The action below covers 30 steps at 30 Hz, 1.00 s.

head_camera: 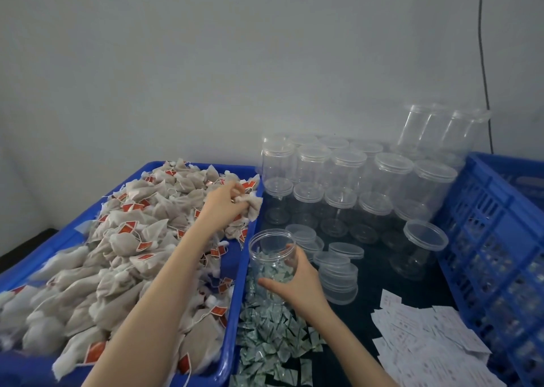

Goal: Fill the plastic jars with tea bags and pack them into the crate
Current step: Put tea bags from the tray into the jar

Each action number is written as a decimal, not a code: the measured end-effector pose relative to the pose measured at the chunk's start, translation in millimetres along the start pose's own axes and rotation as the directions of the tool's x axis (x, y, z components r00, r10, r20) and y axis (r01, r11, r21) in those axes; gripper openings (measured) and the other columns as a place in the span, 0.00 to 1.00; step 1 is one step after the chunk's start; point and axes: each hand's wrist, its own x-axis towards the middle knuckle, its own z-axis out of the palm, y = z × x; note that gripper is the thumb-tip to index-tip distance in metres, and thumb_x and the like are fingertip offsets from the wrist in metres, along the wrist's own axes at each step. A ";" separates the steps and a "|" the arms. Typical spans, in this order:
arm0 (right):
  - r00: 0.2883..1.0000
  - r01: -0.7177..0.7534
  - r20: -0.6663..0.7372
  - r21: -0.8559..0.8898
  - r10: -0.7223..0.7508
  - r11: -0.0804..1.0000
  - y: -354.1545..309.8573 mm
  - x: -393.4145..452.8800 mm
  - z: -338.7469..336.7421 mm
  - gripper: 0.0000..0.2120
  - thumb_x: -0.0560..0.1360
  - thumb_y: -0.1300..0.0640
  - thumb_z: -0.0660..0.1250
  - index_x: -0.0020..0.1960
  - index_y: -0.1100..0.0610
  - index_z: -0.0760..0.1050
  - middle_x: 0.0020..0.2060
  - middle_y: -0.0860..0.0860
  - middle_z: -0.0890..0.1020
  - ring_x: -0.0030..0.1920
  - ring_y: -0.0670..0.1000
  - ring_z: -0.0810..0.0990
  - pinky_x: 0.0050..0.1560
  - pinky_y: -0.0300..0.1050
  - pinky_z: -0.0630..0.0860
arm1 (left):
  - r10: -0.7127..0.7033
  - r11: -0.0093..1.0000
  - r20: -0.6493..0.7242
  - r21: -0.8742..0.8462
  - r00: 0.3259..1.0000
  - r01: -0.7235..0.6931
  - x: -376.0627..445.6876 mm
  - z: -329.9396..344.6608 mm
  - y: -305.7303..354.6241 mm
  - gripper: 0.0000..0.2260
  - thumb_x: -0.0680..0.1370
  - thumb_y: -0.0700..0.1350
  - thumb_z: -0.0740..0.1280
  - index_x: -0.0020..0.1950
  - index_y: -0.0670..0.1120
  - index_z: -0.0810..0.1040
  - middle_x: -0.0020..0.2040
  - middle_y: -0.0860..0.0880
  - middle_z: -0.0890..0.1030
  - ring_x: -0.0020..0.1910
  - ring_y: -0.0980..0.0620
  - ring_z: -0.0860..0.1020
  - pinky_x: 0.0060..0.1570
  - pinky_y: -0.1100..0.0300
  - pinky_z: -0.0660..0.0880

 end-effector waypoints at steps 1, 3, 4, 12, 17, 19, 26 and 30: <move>1.000 0.000 -0.004 0.004 0.000 1.000 -0.6 0.8 0.2 0.35 0.53 0.33 0.75 0.55 0.28 0.63 0.52 0.26 0.72 0.51 0.21 0.70 0.45 0.26 0.68 | 0.003 0.994 0.025 -0.114 1.000 0.000 -2.6 -4.2 7.0 0.09 0.75 0.46 0.69 0.54 0.51 0.73 0.44 0.54 0.80 0.41 0.55 0.81 0.39 0.63 0.79; 1.000 -0.001 -0.001 0.016 0.001 1.000 -2.5 2.8 0.4 0.37 0.53 0.33 0.75 0.57 0.30 0.63 0.52 0.25 0.71 0.50 0.21 0.69 0.45 0.26 0.68 | 0.042 0.970 0.110 -0.244 0.993 -0.014 -7.7 -11.1 19.3 0.08 0.75 0.48 0.69 0.52 0.53 0.74 0.46 0.54 0.81 0.44 0.56 0.81 0.39 0.64 0.77; 1.000 0.001 0.003 0.019 -0.001 1.000 -3.3 3.9 0.3 0.39 0.53 0.33 0.76 0.59 0.31 0.62 0.53 0.25 0.70 0.50 0.22 0.69 0.47 0.27 0.67 | 0.081 0.963 0.169 -0.267 0.982 -0.034 -9.8 -13.2 23.9 0.07 0.75 0.48 0.69 0.51 0.53 0.75 0.46 0.53 0.82 0.43 0.56 0.81 0.39 0.64 0.78; 0.999 0.030 -0.012 0.044 -0.030 0.999 -5.8 12.3 0.2 0.37 0.55 0.37 0.76 0.61 0.37 0.67 0.57 0.37 0.77 0.58 0.37 0.75 0.54 0.38 0.73 | 0.255 0.967 0.582 -0.173 0.772 -0.188 -21.7 -9.5 33.6 0.11 0.74 0.46 0.72 0.52 0.56 0.75 0.48 0.56 0.82 0.45 0.60 0.80 0.46 0.69 0.75; 0.998 0.061 -0.019 0.036 -0.060 0.997 -7.8 12.3 5.1 0.46 0.53 0.34 0.76 0.68 0.40 0.63 0.60 0.36 0.74 0.61 0.38 0.73 0.55 0.34 0.70 | 0.202 0.963 0.544 -0.261 0.814 -0.065 -16.0 -19.2 24.1 0.11 0.77 0.42 0.68 0.55 0.56 0.76 0.50 0.59 0.83 0.50 0.62 0.80 0.46 0.72 0.76; 0.996 0.086 -0.027 0.016 -0.085 0.996 -8.7 11.6 5.9 0.47 0.53 0.34 0.76 0.69 0.41 0.64 0.61 0.35 0.72 0.61 0.38 0.72 0.56 0.34 0.70 | 0.144 0.973 0.394 -0.225 0.908 -0.057 -11.0 -20.1 13.0 0.09 0.77 0.42 0.67 0.54 0.55 0.76 0.49 0.58 0.83 0.49 0.63 0.81 0.49 0.68 0.77; 0.996 0.091 -0.023 0.062 -0.090 0.994 -5.6 11.6 5.4 0.42 0.58 0.40 0.80 0.67 0.41 0.64 0.59 0.32 0.73 0.62 0.34 0.71 0.56 0.29 0.67 | -0.348 0.639 0.225 0.767 0.910 0.055 -7.1 -0.3 -53.9 0.17 0.79 0.46 0.65 0.67 0.45 0.71 0.63 0.47 0.75 0.60 0.46 0.75 0.59 0.52 0.74; 0.995 0.093 -0.026 0.063 -0.091 0.994 -5.3 12.2 5.8 0.41 0.59 0.42 0.81 0.66 0.38 0.63 0.57 0.28 0.71 0.58 0.29 0.69 0.50 0.25 0.66 | -0.408 0.550 0.273 0.835 0.871 -0.004 -6.1 9.5 -63.1 0.17 0.80 0.46 0.61 0.69 0.46 0.71 0.67 0.45 0.72 0.63 0.45 0.73 0.61 0.52 0.72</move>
